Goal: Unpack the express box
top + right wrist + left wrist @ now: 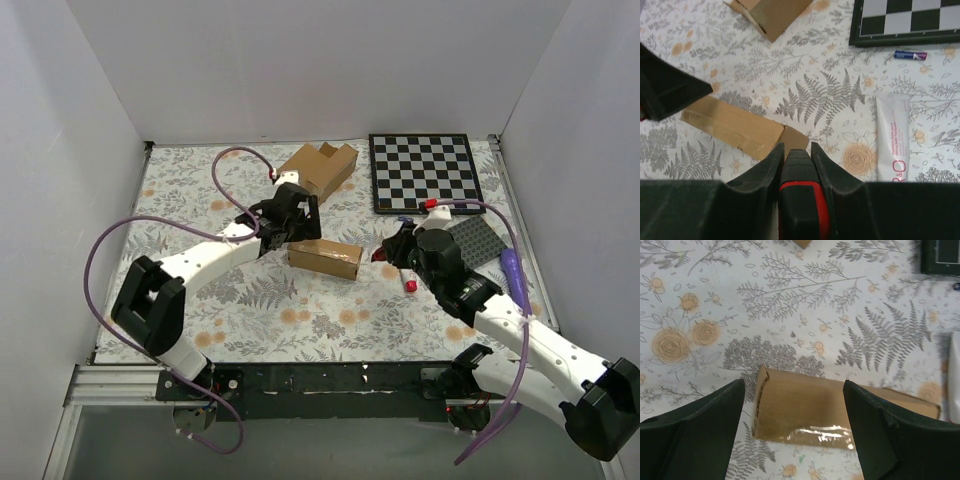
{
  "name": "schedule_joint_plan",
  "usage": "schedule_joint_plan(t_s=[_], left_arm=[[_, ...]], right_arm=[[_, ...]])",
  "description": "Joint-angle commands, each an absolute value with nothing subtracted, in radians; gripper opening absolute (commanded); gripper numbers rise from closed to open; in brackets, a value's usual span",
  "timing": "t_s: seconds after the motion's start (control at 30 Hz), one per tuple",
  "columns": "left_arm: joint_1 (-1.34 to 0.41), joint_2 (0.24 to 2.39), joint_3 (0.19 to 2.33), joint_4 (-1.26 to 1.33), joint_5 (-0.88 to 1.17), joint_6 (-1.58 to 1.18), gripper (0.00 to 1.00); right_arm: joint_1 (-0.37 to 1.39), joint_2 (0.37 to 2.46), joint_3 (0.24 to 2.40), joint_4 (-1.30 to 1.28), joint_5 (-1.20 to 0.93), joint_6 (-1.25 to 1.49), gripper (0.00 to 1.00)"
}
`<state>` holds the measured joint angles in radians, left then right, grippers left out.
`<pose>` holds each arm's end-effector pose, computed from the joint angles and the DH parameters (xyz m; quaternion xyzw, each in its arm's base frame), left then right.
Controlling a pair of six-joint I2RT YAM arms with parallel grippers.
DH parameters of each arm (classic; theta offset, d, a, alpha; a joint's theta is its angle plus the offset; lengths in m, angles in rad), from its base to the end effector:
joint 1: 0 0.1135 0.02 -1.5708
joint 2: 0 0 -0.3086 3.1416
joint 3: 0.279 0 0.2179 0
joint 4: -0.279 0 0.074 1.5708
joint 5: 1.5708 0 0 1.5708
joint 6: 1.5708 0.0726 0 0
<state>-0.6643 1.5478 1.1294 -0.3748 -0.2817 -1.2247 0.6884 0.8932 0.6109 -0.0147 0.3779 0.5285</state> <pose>0.2719 -0.1873 0.2893 -0.3045 0.8658 -0.2279 0.3252 0.1558 0.0935 0.3118 0.0483 0.7960 0.2100 0.5656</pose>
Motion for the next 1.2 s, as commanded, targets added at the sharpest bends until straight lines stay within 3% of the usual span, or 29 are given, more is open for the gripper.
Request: schedule_joint_plan(t_s=[0.0, 0.37, 0.87, 1.17], left_arm=[[-0.637, 1.615, 1.23, -0.397, -0.403, -1.126, 0.79], [-0.634, 1.833, 1.368, -0.452, -0.422, -1.032, 0.75], [-0.652, 1.635, 1.129, -0.445, -0.227, -1.15, 0.68], [-0.666, 1.51, 1.074, -0.471, -0.294, -1.213, 0.69]], right_arm=[[0.686, 0.922, 0.632, -0.084, 0.292, 0.56, 0.01], [0.686, 1.011, 0.634, -0.068, 0.331, 0.542, 0.01], [0.686, 1.259, 0.756, 0.051, 0.261, 0.5, 0.01], [0.686, 1.296, 0.818, 0.003, 0.29, 0.486, 0.01]])
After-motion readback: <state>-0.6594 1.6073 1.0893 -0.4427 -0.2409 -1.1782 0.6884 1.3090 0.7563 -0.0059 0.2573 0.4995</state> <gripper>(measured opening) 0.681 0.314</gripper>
